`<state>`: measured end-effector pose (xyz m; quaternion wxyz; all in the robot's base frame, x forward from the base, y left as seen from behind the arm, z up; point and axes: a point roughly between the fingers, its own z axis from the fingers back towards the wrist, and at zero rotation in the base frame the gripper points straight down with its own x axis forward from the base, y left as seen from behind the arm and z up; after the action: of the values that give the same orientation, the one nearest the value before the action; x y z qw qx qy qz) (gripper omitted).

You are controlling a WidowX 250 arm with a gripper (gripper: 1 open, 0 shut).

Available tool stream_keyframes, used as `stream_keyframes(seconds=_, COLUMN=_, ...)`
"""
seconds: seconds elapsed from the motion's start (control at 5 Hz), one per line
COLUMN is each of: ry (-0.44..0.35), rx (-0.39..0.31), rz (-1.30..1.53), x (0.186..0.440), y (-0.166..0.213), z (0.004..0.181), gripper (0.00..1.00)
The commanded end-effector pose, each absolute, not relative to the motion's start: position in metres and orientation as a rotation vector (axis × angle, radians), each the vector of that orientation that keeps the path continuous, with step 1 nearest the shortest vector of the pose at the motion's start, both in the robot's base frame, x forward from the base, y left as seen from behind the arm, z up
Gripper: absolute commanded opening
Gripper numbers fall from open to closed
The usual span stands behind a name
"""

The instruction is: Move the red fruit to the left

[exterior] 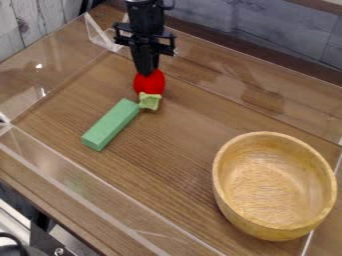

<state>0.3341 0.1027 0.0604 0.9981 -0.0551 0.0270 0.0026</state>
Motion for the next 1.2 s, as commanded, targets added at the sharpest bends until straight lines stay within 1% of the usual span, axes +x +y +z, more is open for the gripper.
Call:
stream_keyframes(seconds=0.0, ry=-0.027, rx=-0.098, rz=0.023, x=0.343, y=0.092, z=0.093, gripper=0.0)
stream_keyframes(seconds=0.2, ry=-0.024, rx=-0.111, rz=0.051, x=0.345, y=0.08, z=0.094, gripper=0.0)
stream_keyframes(seconds=0.6, ry=0.002, rx=-0.139, rz=-0.096, x=0.338, y=0.089, z=0.092, gripper=0.0)
stream_keyframes(seconds=1.0, ry=0.009, rx=-0.178, rz=-0.054, x=0.325, y=0.085, z=0.108, gripper=0.0)
